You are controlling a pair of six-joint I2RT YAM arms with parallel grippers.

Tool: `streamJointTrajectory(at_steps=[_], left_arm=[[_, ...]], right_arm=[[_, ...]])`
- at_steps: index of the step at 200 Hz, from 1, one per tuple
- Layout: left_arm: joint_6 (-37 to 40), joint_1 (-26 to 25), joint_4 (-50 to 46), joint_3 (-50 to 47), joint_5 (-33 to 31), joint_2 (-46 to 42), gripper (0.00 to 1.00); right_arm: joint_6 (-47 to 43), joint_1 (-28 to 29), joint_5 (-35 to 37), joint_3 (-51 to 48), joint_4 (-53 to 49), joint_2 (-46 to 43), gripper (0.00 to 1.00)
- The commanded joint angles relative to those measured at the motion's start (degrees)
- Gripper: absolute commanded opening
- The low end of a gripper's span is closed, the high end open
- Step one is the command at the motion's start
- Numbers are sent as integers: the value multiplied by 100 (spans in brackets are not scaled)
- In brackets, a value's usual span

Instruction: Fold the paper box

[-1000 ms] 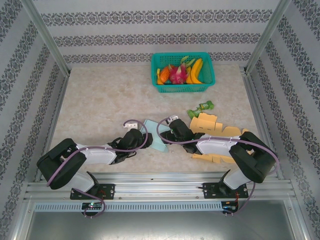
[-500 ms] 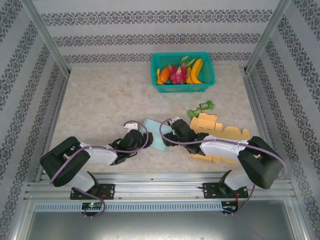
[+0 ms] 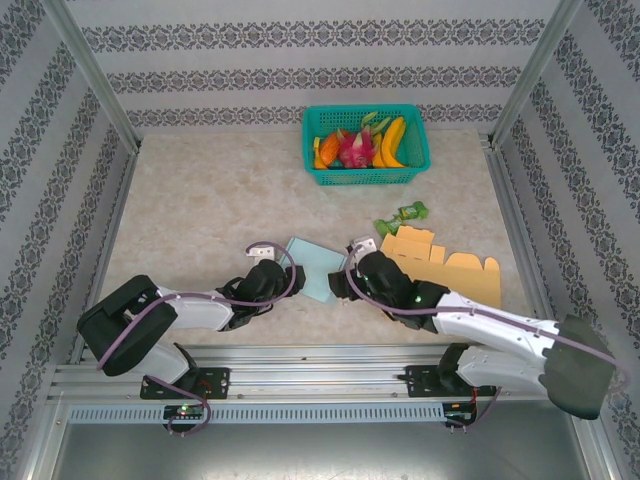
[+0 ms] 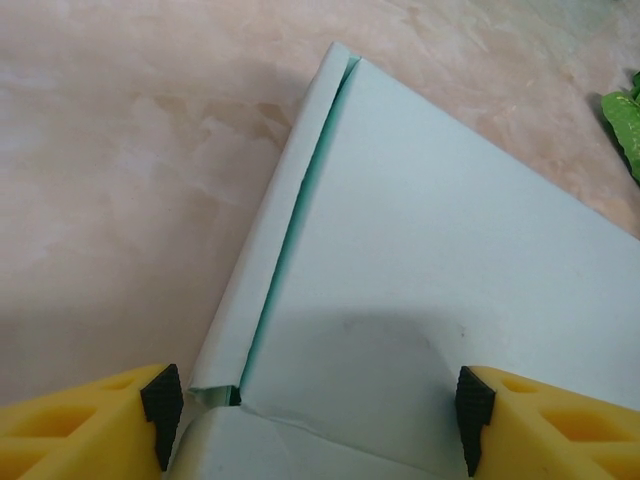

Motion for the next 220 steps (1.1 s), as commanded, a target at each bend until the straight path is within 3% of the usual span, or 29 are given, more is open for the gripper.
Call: streamJointTrajectory(at_steps=[1,47,220], left_arm=[[147,-33,-1360,-281,-162,201,73],[118,-33,-1270,-273,-117,292,73],[107,-33,-1297,-255,-82,274,73]], right_arm=[[777,219,349,-423,89,-206,65],[1725,451,59,-910,770,-150,58],[2475,1014,-70,-583,2247,1703,47]])
